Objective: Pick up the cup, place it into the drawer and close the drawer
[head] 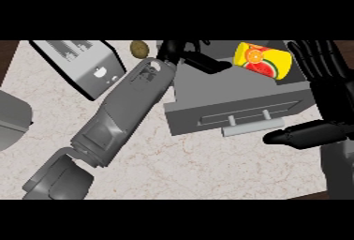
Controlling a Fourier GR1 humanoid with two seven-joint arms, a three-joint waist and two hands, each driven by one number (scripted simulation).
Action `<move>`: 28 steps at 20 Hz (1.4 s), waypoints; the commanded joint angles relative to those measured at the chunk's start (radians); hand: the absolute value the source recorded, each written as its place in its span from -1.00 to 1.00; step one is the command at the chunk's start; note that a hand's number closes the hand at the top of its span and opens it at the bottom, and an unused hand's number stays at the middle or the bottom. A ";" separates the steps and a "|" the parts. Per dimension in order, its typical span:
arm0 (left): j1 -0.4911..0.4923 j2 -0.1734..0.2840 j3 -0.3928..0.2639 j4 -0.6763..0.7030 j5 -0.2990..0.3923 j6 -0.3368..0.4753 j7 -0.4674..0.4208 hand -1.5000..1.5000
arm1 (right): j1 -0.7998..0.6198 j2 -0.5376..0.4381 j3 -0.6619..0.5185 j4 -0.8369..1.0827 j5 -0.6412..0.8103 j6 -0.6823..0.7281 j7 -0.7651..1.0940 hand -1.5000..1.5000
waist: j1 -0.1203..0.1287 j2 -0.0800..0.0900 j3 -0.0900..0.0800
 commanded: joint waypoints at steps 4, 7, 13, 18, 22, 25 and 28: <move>0.051 0.000 -0.017 -0.039 0.103 0.000 -0.067 -1.00 | -0.025 0.011 0.046 0.015 -0.068 0.074 0.014 -1.00 | -0.035 0.006 -0.001; 0.057 0.000 0.014 -0.081 0.180 -0.008 -0.106 -1.00 | -0.026 0.031 0.110 0.022 -0.119 0.152 0.007 1.00 | -0.050 0.013 -0.001; 0.074 0.000 0.039 -0.131 0.291 -0.014 -0.227 -1.00 | -0.032 -0.013 0.235 0.009 -0.199 0.319 0.098 1.00 | -0.025 -0.002 -0.003; 0.064 0.000 0.050 -0.100 0.313 0.039 -0.280 -1.00 | -0.001 -0.177 0.280 0.007 -0.086 0.439 0.157 1.00 | 0.039 -0.015 -0.002; 0.034 0.000 0.057 -0.090 0.338 0.065 -0.271 -1.00 | 0.050 -0.204 0.305 -0.023 0.132 0.390 0.113 -1.00 | 0.084 -0.025 -0.001; 0.067 0.000 0.064 -0.097 0.371 0.036 -0.287 -1.00 | 0.025 -0.208 0.327 0.059 0.289 0.342 0.059 -1.00 | 0.120 -0.023 -0.001; 0.104 0.000 0.072 -0.113 0.365 0.010 -0.331 -1.00 | 0.103 -0.126 0.436 0.102 0.462 0.208 0.021 -1.00 | 0.152 -0.032 -0.001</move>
